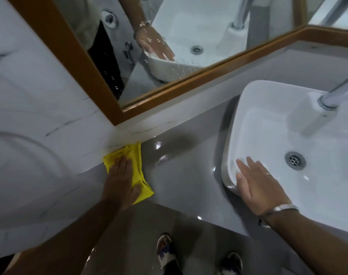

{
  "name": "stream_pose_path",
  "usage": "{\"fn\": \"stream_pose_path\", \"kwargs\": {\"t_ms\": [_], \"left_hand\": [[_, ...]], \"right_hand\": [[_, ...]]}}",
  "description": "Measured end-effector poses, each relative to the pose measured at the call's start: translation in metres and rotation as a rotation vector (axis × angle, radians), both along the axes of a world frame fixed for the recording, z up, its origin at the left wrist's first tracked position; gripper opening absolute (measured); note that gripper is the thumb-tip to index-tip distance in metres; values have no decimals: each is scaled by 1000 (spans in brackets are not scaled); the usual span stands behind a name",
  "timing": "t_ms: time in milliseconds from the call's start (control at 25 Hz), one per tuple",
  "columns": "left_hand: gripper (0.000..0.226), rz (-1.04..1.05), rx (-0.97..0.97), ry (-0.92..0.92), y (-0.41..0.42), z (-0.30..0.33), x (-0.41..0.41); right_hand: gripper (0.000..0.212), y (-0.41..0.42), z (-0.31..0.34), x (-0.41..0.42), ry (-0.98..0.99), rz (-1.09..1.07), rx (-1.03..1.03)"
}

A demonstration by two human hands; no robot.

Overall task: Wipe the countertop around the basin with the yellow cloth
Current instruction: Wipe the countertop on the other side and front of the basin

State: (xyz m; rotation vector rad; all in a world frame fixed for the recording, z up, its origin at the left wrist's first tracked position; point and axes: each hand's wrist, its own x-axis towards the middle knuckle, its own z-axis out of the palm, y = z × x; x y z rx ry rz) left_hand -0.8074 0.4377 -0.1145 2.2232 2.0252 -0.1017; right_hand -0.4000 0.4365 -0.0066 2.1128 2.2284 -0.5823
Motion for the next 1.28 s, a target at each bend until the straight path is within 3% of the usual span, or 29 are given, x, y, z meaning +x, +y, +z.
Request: {"fn": "stream_pose_path", "kwargs": {"t_ms": [120,200,280,360,440,520,680,800,880,1000,1080,1160,1280], "left_hand": [[96,-246,-97,-195,-25,-9,109],[98,-541,-115,-269,-52,-10,183],[95,-761,-96,-266,-43,-8,189],[89,-677,-57,-224,-18,-12,155],[89,-394,19,-204,5,-9,121],[92,-260,-46,-178,-1,4,137],[90,-421,-177,-177,-55,7,235],[90,-533,-214,-216,-50,7,221],[91,-580,-201,-234,-34,13,187],[97,-315,-87,-350,8,58,164],[90,-342,1,-408,37,103,200],[82,-527,44,-395,58,133,252],[78,-834,13,-150,72,133,296]], "right_hand": [[73,2,-8,5,-9,5,12],[77,1,-13,8,-14,15,14],[83,1,-16,10,0,23,27],[77,3,-14,8,33,12,36],[67,0,-10,6,55,6,44],[67,-2,-4,6,98,4,77],[62,-8,11,13,290,-60,191],[56,-27,15,54,104,-78,235],[57,-51,16,112,-73,-203,219],[62,-85,22,182,-253,-464,171],[61,-97,26,179,-274,-526,247],[53,-105,21,127,-45,-408,436],[29,-118,-4,10,226,137,496]]}}
